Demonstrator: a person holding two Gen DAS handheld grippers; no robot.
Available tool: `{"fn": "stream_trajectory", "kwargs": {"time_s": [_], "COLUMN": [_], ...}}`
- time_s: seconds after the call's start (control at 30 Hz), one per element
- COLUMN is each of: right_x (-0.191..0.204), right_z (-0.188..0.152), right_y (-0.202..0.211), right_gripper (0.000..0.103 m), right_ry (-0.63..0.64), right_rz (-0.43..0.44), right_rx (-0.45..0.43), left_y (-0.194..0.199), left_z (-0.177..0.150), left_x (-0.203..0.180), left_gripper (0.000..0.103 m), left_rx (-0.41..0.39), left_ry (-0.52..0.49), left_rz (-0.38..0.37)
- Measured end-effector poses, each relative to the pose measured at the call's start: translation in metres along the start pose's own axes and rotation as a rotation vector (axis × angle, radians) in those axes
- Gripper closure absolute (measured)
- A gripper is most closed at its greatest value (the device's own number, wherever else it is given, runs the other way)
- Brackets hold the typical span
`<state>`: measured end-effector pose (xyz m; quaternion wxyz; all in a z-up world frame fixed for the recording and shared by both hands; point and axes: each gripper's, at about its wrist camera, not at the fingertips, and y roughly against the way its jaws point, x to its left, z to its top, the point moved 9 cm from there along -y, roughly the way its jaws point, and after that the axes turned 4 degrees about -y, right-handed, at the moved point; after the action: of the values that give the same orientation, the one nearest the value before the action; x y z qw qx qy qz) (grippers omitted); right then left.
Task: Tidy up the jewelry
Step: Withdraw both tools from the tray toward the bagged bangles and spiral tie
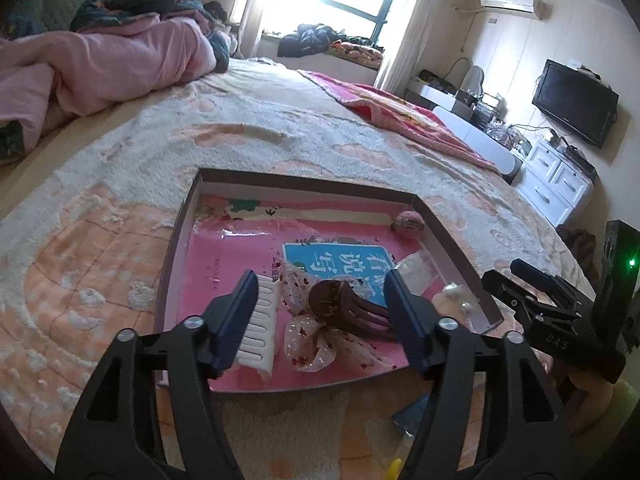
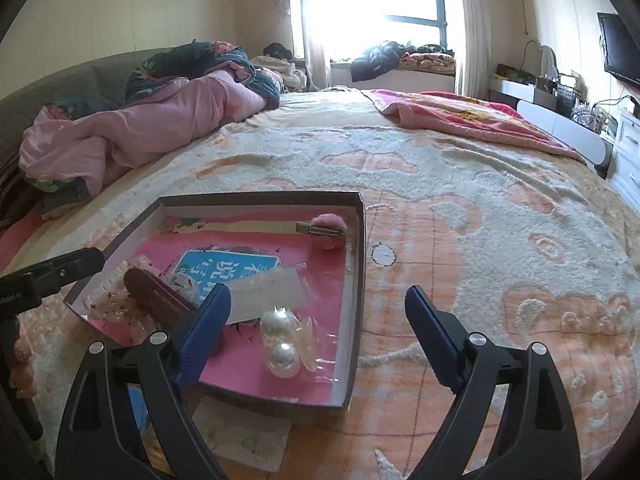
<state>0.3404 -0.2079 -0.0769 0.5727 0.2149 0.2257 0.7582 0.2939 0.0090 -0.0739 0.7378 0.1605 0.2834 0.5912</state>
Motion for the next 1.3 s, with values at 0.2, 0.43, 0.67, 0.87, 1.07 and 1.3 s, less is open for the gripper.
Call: {"fn": "stream_trajectory", "kwargs": {"time_s": [0.2,0.43,0.67,0.87,1.07,1.3], "right_x": [0.001,0.006,0.012,0.020,0.027,0.032], "right_z": [0.001,0.006,0.005,-0.003,-0.015,-0.025], "right_y": [0.018,0.038,0.057,0.070,0.080,0.089], "right_gripper": [0.016,0.016,0.016,0.016,0.016,0.016], "right_ry": [-0.008,-0.011,-0.004,0.003,0.008,0.015], "right_rz": [0.009,0.022,0.031,0.046,0.058,0.066], "right_rx": [-0.022,-0.055,-0.075,-0.080,-0.072,-0.067], "left_y": [0.019,0.037,0.053,0.061,0.069,0.076], "left_z": [0.005,0.009,0.003,-0.011,-0.022,-0.033], "left_x": [-0.011,-0.023,-0.029,-0.031,-0.029,-0.028], "left_gripper": [0.029,0.020,0.018,0.018,0.018,0.018], "left_rx": [-0.044,-0.082,-0.095,-0.085,-0.077,-0.065], "left_ry": [-0.044,-0.088,-0.126,-0.155,-0.167,-0.185], "left_rz": [0.008,0.011,0.019,0.026,0.035,0.042]}}
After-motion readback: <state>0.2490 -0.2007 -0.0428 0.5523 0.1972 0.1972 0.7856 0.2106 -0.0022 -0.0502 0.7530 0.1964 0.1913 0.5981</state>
